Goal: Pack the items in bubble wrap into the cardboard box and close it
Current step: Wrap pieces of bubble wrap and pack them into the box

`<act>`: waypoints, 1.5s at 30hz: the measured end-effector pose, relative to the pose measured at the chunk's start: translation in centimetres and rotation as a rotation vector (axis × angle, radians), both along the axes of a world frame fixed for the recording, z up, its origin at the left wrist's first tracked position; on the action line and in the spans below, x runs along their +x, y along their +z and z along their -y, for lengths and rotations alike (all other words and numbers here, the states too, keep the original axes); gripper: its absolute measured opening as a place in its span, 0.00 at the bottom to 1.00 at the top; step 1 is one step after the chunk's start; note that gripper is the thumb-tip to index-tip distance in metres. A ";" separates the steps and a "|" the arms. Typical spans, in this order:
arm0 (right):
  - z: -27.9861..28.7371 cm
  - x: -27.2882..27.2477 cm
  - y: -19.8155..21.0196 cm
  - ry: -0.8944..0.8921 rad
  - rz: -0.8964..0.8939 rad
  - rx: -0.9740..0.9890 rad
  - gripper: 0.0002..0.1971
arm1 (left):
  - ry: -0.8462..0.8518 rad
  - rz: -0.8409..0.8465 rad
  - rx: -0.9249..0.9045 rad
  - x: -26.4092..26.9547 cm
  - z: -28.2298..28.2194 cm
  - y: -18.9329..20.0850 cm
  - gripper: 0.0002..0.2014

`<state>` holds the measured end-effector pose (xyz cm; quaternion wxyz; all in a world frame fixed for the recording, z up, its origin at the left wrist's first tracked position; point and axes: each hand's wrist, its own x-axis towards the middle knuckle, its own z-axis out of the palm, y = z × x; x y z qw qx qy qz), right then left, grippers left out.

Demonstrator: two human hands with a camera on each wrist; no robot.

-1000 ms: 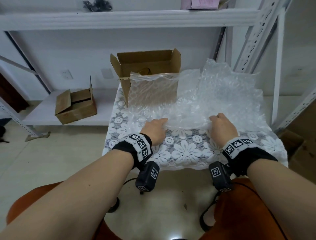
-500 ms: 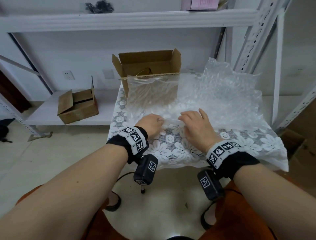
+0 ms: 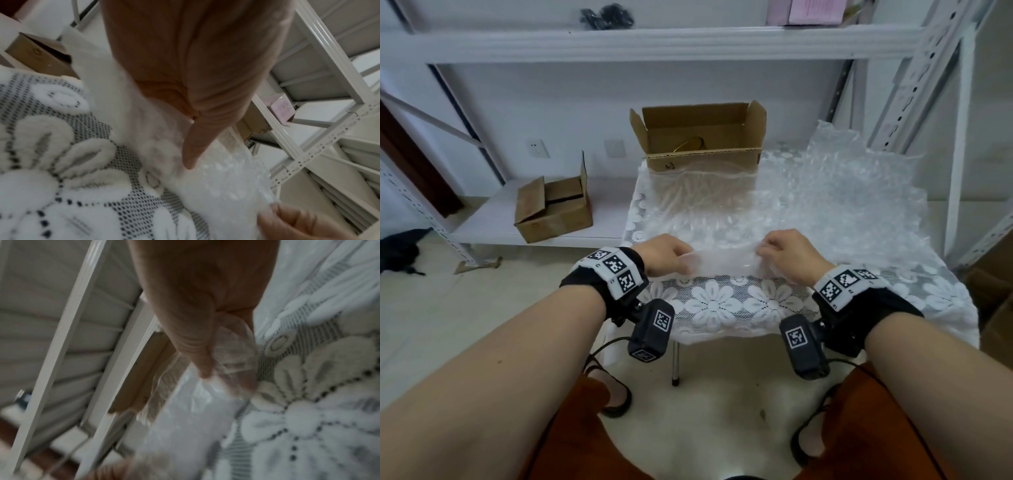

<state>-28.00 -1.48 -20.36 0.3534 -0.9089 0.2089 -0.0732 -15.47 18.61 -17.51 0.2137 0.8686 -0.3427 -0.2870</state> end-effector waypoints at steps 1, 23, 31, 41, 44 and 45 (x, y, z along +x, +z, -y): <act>0.3 0.0 -0.1 -0.032 -0.033 0.069 0.11 | 0.022 -0.006 -0.013 0.2 -0.3 0.0 0.14; -0.4 0.6 -2.5 -0.143 -0.327 -0.357 0.09 | 0.194 0.636 -0.060 1.0 -0.6 -4.0 0.13; -1.0 0.8 -2.3 -0.115 -0.367 -0.418 0.08 | -0.193 0.180 -0.071 -1.9 1.8 -4.0 0.23; -4.5 1.0 -2.9 0.338 0.081 -0.576 0.12 | -0.185 0.134 -0.015 -1.5 2.3 -3.7 0.26; -4.4 0.8 -3.1 0.355 -0.061 -0.521 0.16 | -0.167 0.101 0.026 -1.2 2.3 -3.4 0.28; -4.1 0.8 -2.9 0.358 -0.093 -0.502 0.18 | -0.166 0.104 0.045 -1.1 2.4 -3.3 0.28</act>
